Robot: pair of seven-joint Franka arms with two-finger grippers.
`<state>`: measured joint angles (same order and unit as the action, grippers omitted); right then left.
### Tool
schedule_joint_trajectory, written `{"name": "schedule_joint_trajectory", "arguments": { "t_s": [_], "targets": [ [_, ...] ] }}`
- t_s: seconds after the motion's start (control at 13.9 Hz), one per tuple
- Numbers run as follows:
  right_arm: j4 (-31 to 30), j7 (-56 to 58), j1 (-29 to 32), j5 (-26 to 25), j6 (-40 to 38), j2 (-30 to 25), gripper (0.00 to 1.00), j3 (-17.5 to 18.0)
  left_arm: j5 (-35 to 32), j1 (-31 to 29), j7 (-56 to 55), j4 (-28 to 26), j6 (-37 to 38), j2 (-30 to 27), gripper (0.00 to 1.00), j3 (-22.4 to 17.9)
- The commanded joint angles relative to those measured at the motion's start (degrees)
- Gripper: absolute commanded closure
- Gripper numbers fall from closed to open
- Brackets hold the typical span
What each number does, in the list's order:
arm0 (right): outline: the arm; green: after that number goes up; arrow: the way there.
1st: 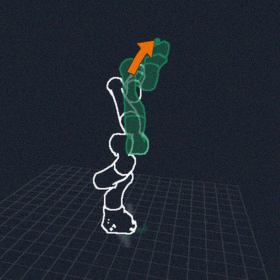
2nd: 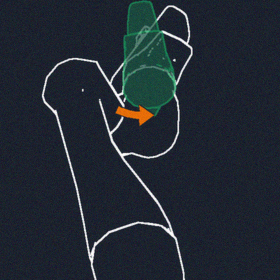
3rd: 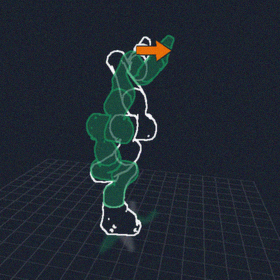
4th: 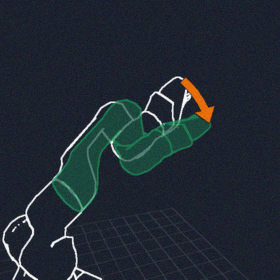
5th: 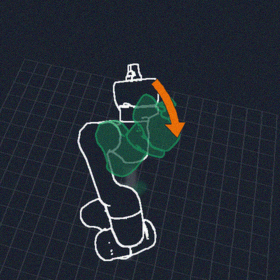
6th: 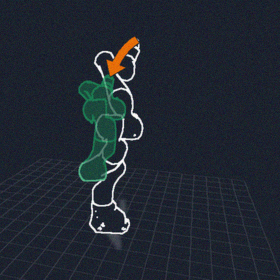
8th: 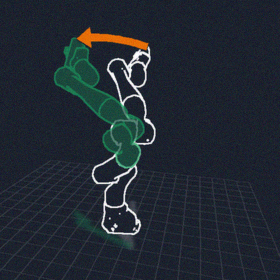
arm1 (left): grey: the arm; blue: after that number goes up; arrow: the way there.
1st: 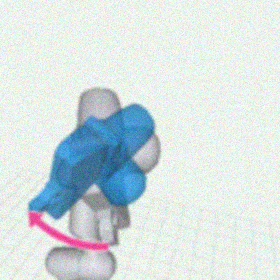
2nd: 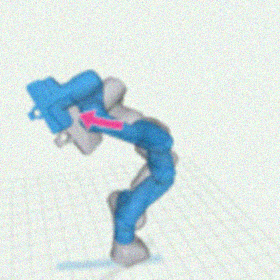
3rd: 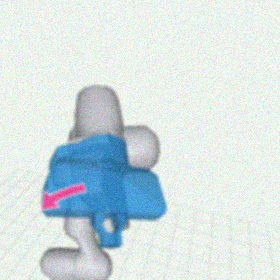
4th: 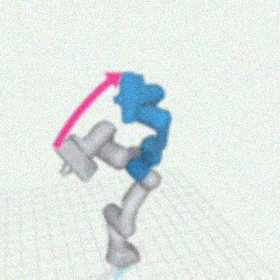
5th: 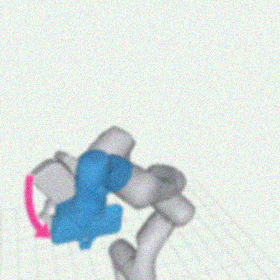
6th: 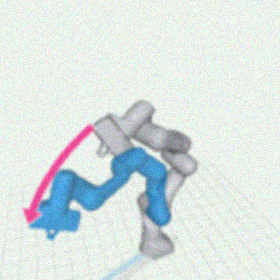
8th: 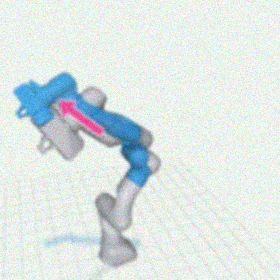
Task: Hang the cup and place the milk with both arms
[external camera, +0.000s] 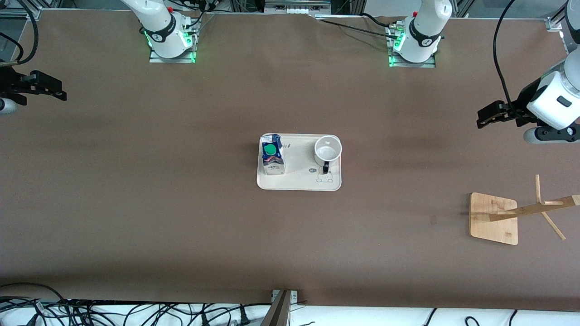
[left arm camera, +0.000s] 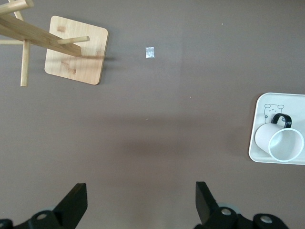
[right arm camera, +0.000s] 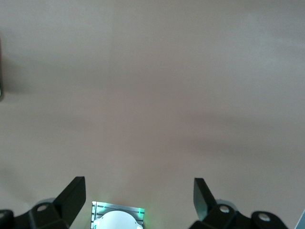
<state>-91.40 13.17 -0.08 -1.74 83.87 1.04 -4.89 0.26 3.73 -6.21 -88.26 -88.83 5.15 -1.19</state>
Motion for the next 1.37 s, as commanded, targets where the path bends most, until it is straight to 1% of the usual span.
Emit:
{"name": "schedule_joint_trajectory", "arguments": {
  "t_s": [0.0, 0.43, 0.58, 0.65, 0.72, 0.79, 0.93, 1.01, 1.29],
  "targets": [
    [1.22, 0.28, 0.26, 1.03, -1.16, 0.28, 0.0, 0.23, -1.31, 0.13, -0.38, -0.25, -0.21, -0.32, 0.0, 0.14],
    [1.13, 0.28, 0.26, 1.12, -1.16, 0.28, 0.0, 0.23, -0.17, 0.22, -0.12, -0.16, -0.47, -0.14, 0.0, 0.31],
    [1.13, 0.28, 0.26, 1.12, -1.25, 0.28, 0.0, 0.23, -0.08, 0.4, 0.32, 0.45, -1.17, 2.48, 0.0, 0.31],
    [1.13, 0.28, 0.26, 1.03, -1.16, 0.28, 0.0, 0.23, 0.18, 0.4, 0.32, 1.58, -1.09, 2.93, 0.0, 0.49],
    [1.13, 0.28, 0.26, 1.12, -1.16, 0.28, 0.0, 0.23, 0.18, 0.57, 0.41, 1.33, -1.08, 3.28, 0.0, 0.92],
    [1.13, 0.28, 0.26, 1.12, -1.16, 0.28, 0.0, 0.23, 0.18, 0.92, 0.32, 1.33, -0.82, 4.68, 0.0, 2.15],
    [1.13, 0.37, 0.26, 1.12, -1.25, 0.28, 0.0, 0.23, 0.18, 1.8, -0.03, 1.16, -1.08, 6.62, 0.0, 3.21],
    [1.13, 0.28, 0.26, 1.12, -1.25, 0.28, 0.0, 0.14, 0.01, 2.76, -0.38, 1.33, -1.35, 8.45, 0.0, 3.56],
    [1.13, 0.37, 0.26, 1.12, -1.25, 0.28, 0.0, 0.23, 0.18, 6.19, -0.47, 1.77, -6.6, 15.67, 0.0, 3.83]
  ]
}}
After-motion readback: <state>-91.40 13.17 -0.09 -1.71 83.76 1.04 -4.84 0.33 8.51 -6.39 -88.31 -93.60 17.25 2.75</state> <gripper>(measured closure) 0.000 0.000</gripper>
